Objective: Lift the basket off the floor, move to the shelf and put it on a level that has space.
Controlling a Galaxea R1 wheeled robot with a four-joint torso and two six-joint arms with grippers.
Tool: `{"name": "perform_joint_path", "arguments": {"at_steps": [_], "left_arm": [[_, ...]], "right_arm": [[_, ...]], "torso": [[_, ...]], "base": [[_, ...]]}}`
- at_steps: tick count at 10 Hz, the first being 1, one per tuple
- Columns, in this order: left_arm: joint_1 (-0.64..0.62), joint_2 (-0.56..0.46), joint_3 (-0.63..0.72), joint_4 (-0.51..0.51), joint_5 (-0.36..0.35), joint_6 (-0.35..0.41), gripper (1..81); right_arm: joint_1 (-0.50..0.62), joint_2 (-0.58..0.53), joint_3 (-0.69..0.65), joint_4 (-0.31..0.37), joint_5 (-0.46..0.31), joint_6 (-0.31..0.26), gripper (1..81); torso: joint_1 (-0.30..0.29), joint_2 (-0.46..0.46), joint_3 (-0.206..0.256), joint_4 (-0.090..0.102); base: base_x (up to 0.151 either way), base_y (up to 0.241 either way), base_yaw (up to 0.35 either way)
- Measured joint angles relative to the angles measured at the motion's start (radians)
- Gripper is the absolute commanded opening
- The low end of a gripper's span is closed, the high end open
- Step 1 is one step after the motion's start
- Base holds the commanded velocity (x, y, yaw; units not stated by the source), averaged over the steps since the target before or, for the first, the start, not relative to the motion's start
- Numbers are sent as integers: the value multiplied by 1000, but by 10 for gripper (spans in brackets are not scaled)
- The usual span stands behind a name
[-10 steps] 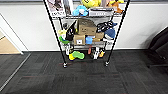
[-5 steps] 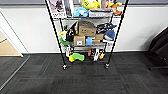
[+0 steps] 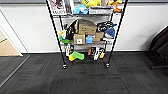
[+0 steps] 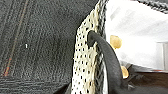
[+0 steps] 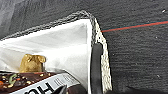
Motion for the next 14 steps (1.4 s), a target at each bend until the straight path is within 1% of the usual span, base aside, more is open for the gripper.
{"name": "perform_joint_path", "arguments": {"at_steps": [2, 4, 7, 9, 10, 11, 12, 14], "left_arm": [[-18, 0, -1, 0, 13, 0, 811], [-31, 0, -1, 0, 14, 0, 811], [-31, -2, -1, -5, 15, 0, 811], [-29, -1, -1, -4, 21, 0, 811], [-25, 0, -1, -4, 34, 0, 811], [-21, 0, 5, -4, 64, 0, 811], [-20, -7, 23, -4, 72, 1, 811], [-15, -46, 111, -4, 74, 0, 811]], "right_arm": [[6, 2, 0, 5, 6, 3, 811], [6, 6, 0, 26, 9, 8, 811], [11, 7, 0, 43, 20, 35, 811], [11, 9, 0, 50, 20, 36, 811], [10, 8, 0, 53, 20, 36, 811], [5, 6, 1, 55, 20, 36, 811], [-4, 0, 6, 55, 20, 36, 811], [-17, -18, 35, 55, 19, 36, 811]], "torso": [[34, -57, -12, 0], [66, -110, -13, 0], [73, -119, -13, 0], [73, -120, -13, 0], [73, -120, -13, 0], [73, -120, -13, 0], [73, -120, -13, 0], [73, -120, -13, 0]], "base": [[0, 0, 0], [0, 0, 0], [0, 0, 0], [0, 0, 0], [0, 0, 0], [0, 0, 0], [0, 0, 0], [0, 0, 0]]}}
